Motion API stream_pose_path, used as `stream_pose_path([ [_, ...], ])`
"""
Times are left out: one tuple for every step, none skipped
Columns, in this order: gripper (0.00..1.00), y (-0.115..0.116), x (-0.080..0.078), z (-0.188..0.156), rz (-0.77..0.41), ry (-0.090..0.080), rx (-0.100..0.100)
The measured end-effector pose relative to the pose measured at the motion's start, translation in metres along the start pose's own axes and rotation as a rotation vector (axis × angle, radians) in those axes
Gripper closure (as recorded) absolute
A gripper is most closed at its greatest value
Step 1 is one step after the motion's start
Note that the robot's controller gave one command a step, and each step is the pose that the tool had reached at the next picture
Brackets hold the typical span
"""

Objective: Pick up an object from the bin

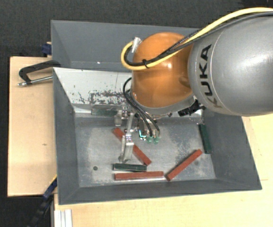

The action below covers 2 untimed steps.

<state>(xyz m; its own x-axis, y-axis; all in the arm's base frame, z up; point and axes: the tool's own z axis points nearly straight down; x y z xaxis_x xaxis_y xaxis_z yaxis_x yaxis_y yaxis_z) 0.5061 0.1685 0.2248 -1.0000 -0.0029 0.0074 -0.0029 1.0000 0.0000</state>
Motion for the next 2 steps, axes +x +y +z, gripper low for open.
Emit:
stream_pose_path([
  [0.0, -0.0009, -0.0018, -0.0041, 0.002, -0.008, -0.002],
  [0.0, -0.0011, -0.0019, -0.0037, 0.0, -0.008, -0.001],
])
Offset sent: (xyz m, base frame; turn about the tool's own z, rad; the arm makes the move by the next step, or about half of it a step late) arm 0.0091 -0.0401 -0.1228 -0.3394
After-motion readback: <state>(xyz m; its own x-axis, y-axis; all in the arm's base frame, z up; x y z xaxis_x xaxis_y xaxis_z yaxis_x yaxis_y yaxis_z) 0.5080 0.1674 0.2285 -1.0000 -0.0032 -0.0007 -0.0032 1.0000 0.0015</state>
